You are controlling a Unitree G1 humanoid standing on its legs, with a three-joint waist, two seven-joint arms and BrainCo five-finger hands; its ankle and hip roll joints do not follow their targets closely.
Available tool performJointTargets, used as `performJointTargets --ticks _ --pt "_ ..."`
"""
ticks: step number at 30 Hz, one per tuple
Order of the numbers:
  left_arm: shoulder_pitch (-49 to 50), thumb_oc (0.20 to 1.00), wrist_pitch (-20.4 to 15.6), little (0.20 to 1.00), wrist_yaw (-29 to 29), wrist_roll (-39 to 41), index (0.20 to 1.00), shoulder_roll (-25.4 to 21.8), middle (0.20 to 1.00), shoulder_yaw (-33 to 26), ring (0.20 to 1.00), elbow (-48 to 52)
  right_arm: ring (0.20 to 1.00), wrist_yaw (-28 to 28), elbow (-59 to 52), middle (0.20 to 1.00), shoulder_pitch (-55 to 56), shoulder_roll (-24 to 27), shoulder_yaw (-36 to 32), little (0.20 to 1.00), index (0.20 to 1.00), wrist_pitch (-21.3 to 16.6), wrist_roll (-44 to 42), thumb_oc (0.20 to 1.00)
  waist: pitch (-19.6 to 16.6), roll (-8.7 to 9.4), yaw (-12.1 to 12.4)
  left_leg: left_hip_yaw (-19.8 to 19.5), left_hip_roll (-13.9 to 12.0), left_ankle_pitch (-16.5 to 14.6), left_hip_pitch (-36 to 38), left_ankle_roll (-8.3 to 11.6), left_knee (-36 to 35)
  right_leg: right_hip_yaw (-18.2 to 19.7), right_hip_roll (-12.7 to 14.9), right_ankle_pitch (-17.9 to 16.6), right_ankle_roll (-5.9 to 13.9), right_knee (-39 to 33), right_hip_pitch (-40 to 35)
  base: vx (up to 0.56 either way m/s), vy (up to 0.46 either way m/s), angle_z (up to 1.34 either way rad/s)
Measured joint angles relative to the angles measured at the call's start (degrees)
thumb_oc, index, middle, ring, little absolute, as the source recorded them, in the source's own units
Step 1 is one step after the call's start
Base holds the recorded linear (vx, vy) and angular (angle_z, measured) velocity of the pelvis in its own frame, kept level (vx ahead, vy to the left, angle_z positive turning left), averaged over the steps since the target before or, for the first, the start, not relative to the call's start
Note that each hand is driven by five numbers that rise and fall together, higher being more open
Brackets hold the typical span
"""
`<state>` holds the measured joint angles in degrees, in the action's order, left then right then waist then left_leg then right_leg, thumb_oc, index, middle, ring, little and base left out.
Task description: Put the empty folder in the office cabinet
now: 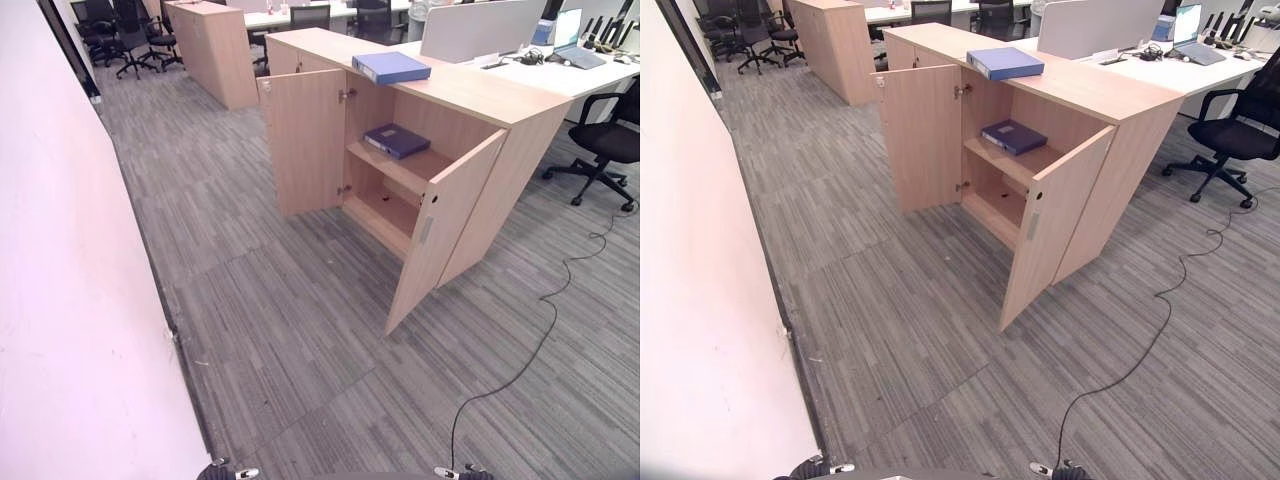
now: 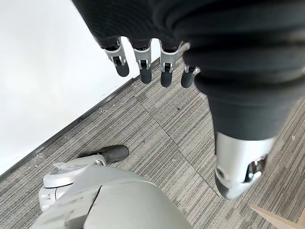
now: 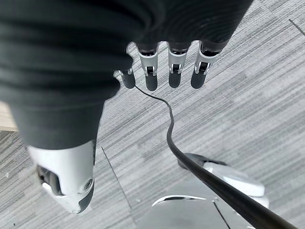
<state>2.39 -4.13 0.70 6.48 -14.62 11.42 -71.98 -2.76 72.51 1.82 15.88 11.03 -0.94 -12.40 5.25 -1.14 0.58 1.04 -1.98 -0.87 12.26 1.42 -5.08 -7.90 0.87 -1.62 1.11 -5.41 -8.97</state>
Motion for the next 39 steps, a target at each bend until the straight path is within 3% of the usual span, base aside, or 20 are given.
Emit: performJointTargets --ticks 24,30,36,38,39 --pt "-0.3 1.0 -0.1 1.0 0.4 0.7 1.0 0.3 1.0 0.1 1.0 0.2 1.0 0.0 0.0 1.0 -0.1 0.1 -0.4 1.0 1.0 0.0 -0.1 1.0 1.4 -1.08 -0.1 -0.5 0.0 0.2 -1.1 0.22 0.0 -0.6 0.1 0.0 -0.05 0.0 0.8 0.01 -0.004 0.01" --pt "-0.6 1.0 -0.7 1.0 -0.2 3.8 1.0 0.3 1.0 -2.1 1.0 0.5 1.0 -0.3 -0.6 1.0 -0.6 0.6 -4.9 1.0 1.0 -1.4 -7.0 1.0 1.6 -1.16 -0.4 -1.4 -0.1 0.4 -1.1 0.65 0.0 -1.6 0.0 -0.1 -0.37 0.0 0.0 0.03 -0.046 0.08" --pt "-0.6 1.0 -1.0 1.0 -0.3 4.9 1.0 0.3 1.0 -2.5 1.0 1.2 1.0 -0.5 -0.6 1.0 -1.2 0.9 -4.7 1.0 1.0 -1.6 -9.0 1.0 1.6 -0.87 -0.4 -1.5 -0.3 0.6 -1.1 0.95 0.0 -2.2 -0.1 0.2 -0.26 0.0 0.0 0.0 -0.069 0.05" --pt "-0.8 1.0 -1.2 1.0 -1.0 7.1 1.0 0.3 1.0 -2.6 1.0 1.4 1.0 -0.5 -0.6 1.0 -1.8 0.7 -4.7 1.0 1.0 -1.7 -9.0 1.0 1.9 -0.2 -0.2 -1.5 -0.8 0.6 -2.8 2.1 1.6 -2.5 -0.8 0.4 -0.49 0.4 0.7 -0.17 -0.143 0.08" --pt "-2.8 1.0 -1.5 1.0 -1.4 8.7 1.0 -0.3 1.0 -2.7 1.0 1.3 1.0 -0.5 -0.5 1.0 -3.7 0.1 -4.6 1.0 1.0 -2.1 -9.0 1.0 3.3 1.7 0.0 -1.3 -0.2 -0.2 -8.8 4.37 9.8 -2.6 0.3 1.1 -1.55 2.2 3.8 -0.14 -0.118 0.19"
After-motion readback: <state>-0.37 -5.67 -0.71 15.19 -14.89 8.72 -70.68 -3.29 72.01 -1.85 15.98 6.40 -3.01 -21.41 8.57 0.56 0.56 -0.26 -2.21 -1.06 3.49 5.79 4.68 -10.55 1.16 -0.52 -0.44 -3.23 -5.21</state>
